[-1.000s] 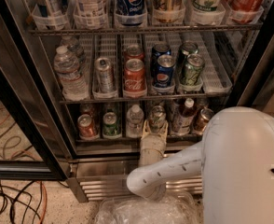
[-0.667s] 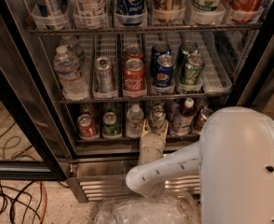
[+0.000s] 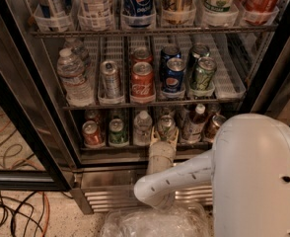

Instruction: Pick 7up can from bottom shelf of fridge

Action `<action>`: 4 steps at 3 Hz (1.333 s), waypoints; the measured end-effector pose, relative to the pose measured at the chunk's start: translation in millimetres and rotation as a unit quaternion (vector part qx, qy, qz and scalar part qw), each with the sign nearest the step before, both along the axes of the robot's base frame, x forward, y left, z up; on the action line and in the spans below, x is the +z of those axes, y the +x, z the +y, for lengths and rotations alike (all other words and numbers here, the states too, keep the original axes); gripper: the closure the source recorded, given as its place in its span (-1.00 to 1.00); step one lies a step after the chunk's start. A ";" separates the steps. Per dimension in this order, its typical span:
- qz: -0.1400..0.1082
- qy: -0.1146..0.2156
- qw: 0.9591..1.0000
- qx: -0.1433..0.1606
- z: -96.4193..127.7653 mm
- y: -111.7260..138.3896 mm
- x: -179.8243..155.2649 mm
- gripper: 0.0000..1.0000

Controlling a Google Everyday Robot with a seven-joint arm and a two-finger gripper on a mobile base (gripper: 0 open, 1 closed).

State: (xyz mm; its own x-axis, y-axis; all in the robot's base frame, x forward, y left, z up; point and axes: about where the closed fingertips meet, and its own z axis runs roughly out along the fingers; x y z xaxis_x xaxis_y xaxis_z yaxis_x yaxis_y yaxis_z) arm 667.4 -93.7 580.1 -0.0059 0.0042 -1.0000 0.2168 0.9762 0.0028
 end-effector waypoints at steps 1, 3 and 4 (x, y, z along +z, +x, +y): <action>-0.002 -0.001 1.000 -0.001 -1.2 1.1 1.2 0.12; 0.000 0.001 1.000 0.001 -1.9 0.5 1.8 0.99; -0.012 0.014 1.000 0.009 -9.5 -8.2 21.5 1.00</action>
Offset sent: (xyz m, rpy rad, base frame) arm 0.0012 -0.0012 0.0012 -0.0029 -0.0045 -0.0027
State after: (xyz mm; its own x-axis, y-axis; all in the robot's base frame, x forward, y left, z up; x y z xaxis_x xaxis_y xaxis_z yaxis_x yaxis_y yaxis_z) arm 659.2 -103.1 601.6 0.0182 0.0325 -0.9993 0.1990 0.9794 0.0355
